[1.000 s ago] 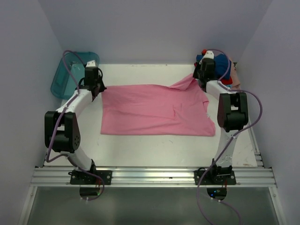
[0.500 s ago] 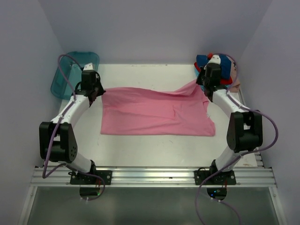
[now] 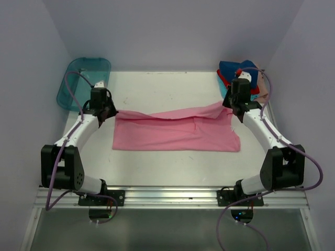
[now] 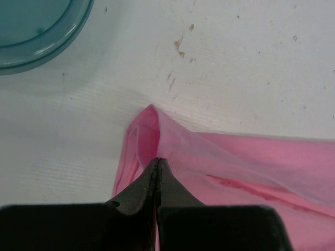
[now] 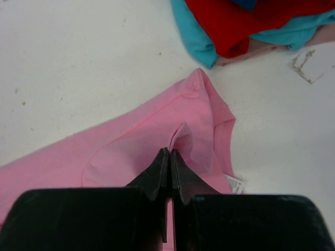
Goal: Fold and stack the t-shirts
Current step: Fold the tshirt
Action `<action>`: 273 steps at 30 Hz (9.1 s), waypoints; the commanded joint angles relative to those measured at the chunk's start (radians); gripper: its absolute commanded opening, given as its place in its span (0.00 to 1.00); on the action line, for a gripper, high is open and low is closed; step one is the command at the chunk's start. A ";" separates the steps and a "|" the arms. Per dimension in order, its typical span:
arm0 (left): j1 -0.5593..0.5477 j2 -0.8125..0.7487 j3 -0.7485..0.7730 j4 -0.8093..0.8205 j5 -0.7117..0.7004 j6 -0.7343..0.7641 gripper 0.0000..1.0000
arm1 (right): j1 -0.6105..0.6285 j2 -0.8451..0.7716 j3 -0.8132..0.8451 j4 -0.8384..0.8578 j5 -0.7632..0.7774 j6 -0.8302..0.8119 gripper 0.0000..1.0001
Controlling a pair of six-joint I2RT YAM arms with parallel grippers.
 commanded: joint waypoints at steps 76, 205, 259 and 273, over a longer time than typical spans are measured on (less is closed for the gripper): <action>-0.031 -0.331 -0.314 0.102 0.093 -0.069 1.00 | 0.292 0.119 -0.167 -0.075 -0.032 -0.002 0.00; -0.031 -0.355 -0.347 0.077 0.087 -0.063 1.00 | 0.216 0.268 -0.066 -0.148 0.113 0.010 0.00; -0.031 -0.328 -0.367 0.119 0.101 -0.082 1.00 | 0.195 -0.231 -0.205 -0.294 0.200 0.179 0.99; -0.031 -0.357 -0.377 0.102 0.095 -0.075 1.00 | -0.032 -0.169 -0.446 0.086 -0.003 0.369 0.65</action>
